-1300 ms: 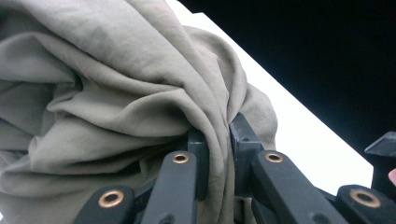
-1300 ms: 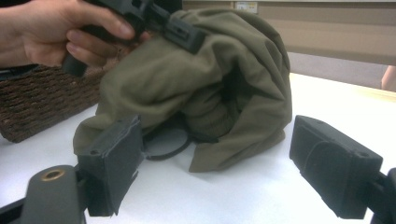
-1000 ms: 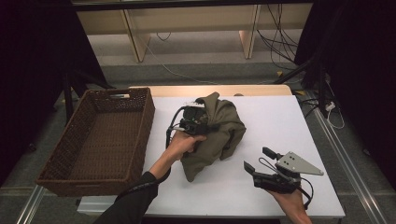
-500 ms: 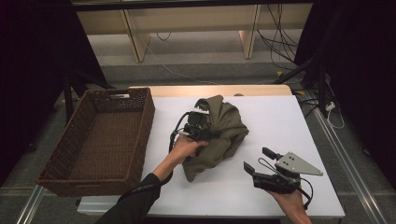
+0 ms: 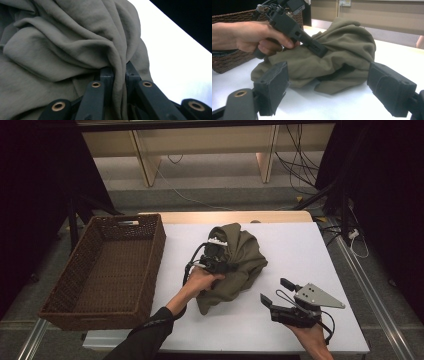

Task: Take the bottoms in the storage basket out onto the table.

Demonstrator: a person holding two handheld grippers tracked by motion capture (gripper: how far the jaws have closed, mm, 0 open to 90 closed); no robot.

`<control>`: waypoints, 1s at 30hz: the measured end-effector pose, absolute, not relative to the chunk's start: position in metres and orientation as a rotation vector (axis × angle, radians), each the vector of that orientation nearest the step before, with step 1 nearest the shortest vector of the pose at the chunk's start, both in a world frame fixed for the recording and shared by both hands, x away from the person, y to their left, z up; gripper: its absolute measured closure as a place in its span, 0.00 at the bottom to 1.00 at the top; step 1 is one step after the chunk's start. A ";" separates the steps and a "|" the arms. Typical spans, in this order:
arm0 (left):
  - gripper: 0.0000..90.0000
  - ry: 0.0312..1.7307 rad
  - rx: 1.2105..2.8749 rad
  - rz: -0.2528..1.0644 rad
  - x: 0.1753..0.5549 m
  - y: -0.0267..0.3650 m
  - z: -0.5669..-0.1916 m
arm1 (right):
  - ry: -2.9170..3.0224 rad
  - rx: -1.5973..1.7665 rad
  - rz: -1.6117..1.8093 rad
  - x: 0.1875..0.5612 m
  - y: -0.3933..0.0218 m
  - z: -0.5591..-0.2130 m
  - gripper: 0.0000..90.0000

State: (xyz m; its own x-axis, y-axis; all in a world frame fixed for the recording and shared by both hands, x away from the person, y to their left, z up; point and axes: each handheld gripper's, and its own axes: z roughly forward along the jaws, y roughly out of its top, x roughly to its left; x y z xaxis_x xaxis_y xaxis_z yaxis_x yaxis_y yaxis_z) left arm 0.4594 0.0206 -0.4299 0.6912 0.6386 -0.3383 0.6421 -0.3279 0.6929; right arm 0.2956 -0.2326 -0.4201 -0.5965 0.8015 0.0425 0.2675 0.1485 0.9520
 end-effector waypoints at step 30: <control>0.85 0.845 2.187 0.030 0.438 -0.008 -0.435 | 1.959 1.012 1.445 0.295 -0.231 -0.421 0.21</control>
State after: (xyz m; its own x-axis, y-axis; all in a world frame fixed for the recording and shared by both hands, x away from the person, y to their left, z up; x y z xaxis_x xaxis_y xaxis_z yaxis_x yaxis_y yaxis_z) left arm 0.4381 -0.0082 -0.4355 0.7788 0.5804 -0.2378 0.5623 -0.4782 0.6747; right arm 0.2954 -0.2310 -0.4205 -0.5990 0.8000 0.0345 0.2694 0.1608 0.9495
